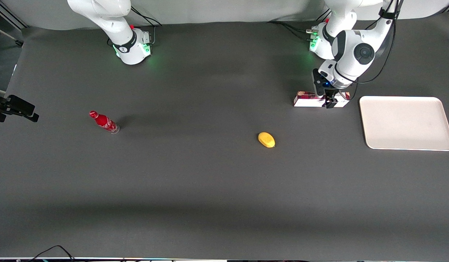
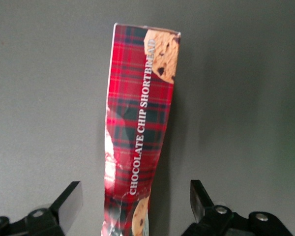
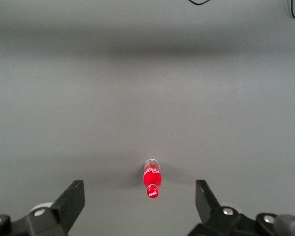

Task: Place red cookie box on tray
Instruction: 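Close the left gripper on the cookie box and lift it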

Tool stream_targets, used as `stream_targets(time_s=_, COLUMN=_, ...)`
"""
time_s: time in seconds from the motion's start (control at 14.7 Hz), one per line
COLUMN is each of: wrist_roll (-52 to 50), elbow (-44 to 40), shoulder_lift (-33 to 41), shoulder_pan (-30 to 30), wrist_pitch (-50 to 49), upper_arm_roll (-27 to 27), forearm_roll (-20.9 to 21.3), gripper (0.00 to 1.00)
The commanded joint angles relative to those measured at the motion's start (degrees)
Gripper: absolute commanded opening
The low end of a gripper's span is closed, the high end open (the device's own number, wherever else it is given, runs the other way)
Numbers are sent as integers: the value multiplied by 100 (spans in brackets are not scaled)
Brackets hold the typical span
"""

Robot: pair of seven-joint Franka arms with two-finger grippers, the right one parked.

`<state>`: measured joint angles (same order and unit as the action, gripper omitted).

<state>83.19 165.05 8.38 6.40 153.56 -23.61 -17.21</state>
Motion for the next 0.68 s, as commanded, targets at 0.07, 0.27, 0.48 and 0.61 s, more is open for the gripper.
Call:
stream_targets(time_s=0.07, wrist_roll=118, elbow=458, shoulder_lift=164, shoulder_pan=-113, wrist_pitch=333, upper_arm_roll=-65, forearm_roll=-178, gripper=83)
stream_targets(time_s=0.27, wrist_roll=118, elbow=458, shoulder_lift=147, shoulder_pan=-113, wrist_pitch=333, upper_arm_roll=-56, forearm_roll=-187, gripper=68)
stream_targets(time_s=0.48, wrist_roll=118, elbow=449, shoulder_lift=147, shoulder_pan=-104, wrist_pitch=315, upper_arm_roll=-56, forearm_roll=-195, gripper=39)
stream_targets(time_s=0.61, wrist_roll=118, elbow=449, shoulder_lift=147, shoulder_pan=-104, wrist_pitch=315, upper_arm_roll=-47, forearm_roll=-204, gripper=10)
